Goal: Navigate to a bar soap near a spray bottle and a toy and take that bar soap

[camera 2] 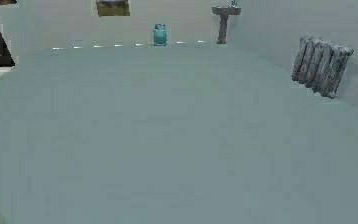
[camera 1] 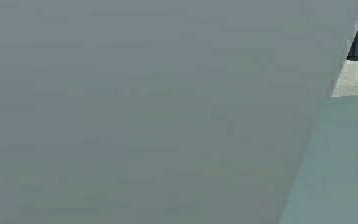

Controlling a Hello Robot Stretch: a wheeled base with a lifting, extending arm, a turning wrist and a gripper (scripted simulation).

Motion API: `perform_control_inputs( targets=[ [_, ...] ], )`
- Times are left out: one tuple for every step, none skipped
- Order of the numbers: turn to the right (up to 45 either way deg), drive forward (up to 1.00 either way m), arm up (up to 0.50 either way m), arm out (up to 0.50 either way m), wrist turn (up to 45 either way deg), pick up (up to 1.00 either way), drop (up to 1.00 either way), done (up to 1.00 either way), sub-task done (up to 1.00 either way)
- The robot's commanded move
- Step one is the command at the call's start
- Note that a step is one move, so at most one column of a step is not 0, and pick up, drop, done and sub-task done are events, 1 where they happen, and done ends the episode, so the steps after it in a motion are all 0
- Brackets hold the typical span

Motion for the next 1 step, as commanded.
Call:
perform_control_inputs(
  targets=[
    [-45.0, 0.0, 0.0, 0.0, 0.0, 0.0, 0.0, 0.0, 0.0]
  ],
)
